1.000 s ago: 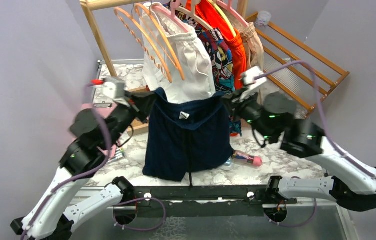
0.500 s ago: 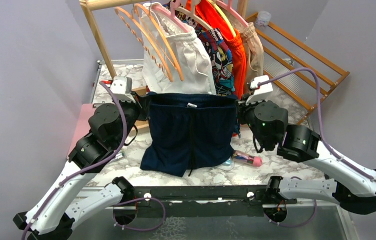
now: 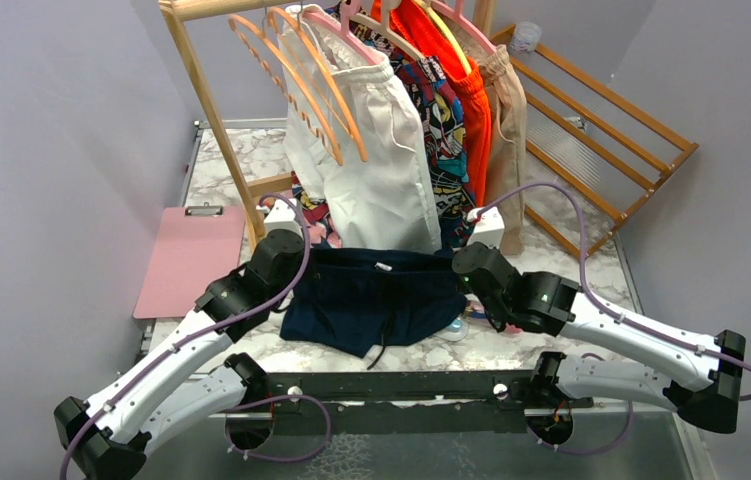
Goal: Place the shorts on the hanger
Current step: Adjust the shorts at the center of the board.
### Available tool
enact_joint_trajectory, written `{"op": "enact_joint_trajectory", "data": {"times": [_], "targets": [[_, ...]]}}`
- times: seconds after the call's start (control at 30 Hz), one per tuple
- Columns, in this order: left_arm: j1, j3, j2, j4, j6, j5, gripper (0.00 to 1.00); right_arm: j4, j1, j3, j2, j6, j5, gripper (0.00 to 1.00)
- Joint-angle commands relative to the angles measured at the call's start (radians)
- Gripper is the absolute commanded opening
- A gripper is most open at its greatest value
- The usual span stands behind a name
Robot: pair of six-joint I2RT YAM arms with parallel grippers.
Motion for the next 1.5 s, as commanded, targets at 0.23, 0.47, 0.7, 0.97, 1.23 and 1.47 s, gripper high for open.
{"op": "enact_joint_trajectory", "data": {"times": [0.23, 0.47, 0.7, 0.97, 1.23, 1.47], "targets": [[0.003, -0.057, 0.082, 0.100, -0.083, 0.053, 0.00, 0.067, -0.018, -0.034, 0.033, 0.066, -0.052, 0.01], [0.005, -0.179, 0.173, 0.196, -0.196, 0.140, 0.00, 0.173, -0.024, -0.209, 0.061, 0.209, -0.182, 0.01], [0.005, -0.215, 0.270, 0.211, -0.247, 0.133, 0.00, 0.227, -0.038, -0.270, 0.065, 0.241, -0.205, 0.01], [0.005, -0.225, 0.241, 0.210, -0.255, 0.142, 0.00, 0.210, -0.046, -0.303, 0.031, 0.241, -0.190, 0.08], [0.006, -0.242, 0.208, 0.216, -0.270, 0.151, 0.17, 0.216, -0.046, -0.321, 0.015, 0.230, -0.216, 0.25], [0.005, -0.239, 0.160, 0.195, -0.273, 0.142, 0.42, 0.206, -0.046, -0.312, -0.022, 0.199, -0.215, 0.40]]}}
